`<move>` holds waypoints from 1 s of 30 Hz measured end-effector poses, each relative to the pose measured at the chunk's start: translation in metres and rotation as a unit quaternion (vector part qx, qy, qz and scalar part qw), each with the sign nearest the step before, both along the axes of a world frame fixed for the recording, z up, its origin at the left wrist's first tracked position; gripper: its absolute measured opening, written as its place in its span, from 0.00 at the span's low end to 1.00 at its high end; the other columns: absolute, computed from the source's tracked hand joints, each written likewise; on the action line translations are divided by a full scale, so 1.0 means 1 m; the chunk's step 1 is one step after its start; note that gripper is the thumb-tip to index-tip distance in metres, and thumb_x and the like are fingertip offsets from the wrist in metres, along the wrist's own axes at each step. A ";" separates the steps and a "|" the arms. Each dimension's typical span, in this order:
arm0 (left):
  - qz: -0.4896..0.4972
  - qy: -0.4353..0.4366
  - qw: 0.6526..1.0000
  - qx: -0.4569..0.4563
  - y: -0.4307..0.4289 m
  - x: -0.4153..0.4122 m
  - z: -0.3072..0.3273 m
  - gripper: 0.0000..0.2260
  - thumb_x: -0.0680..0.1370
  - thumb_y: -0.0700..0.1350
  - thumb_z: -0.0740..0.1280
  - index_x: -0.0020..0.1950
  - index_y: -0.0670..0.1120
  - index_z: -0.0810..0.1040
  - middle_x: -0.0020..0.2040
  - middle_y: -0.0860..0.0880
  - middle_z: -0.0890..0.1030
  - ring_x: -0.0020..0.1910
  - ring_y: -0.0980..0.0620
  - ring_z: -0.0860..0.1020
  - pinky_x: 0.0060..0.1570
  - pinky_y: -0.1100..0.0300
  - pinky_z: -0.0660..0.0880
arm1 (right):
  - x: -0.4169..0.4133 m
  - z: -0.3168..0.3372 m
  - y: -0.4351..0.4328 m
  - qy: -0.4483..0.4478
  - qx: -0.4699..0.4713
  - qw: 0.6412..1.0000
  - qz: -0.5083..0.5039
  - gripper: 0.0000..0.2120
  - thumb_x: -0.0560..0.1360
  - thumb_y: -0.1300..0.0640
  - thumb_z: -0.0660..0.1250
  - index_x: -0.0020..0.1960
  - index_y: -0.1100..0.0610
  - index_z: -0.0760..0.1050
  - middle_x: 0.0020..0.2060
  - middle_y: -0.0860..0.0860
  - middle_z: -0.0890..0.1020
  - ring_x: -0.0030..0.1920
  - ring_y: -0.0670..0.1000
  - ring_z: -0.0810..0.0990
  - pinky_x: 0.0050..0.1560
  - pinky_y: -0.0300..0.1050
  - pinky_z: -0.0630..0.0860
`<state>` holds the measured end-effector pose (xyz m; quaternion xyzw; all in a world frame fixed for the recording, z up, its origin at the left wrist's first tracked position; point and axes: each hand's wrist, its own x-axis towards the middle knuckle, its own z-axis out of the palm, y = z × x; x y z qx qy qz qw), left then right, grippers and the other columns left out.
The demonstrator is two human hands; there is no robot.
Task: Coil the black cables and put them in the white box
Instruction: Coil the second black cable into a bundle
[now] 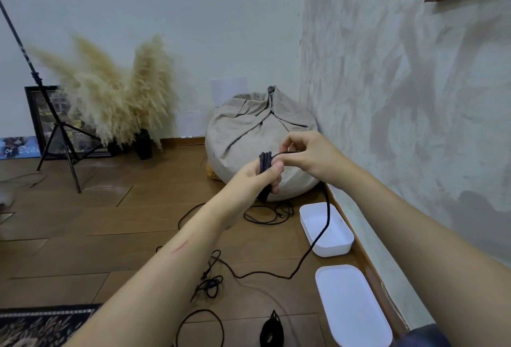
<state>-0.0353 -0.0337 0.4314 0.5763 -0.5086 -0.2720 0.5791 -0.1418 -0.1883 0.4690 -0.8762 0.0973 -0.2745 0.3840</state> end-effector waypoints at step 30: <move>0.145 -0.046 0.988 0.004 -0.010 -0.021 -0.004 0.02 0.84 0.44 0.61 0.53 0.48 0.73 0.43 0.52 0.73 0.42 0.56 0.73 0.53 0.54 0.75 | -0.003 -0.006 -0.001 -0.025 0.101 0.994 0.022 0.05 0.78 0.55 0.71 0.52 0.55 0.81 0.35 0.55 0.75 0.35 0.45 0.72 0.37 0.36 0.69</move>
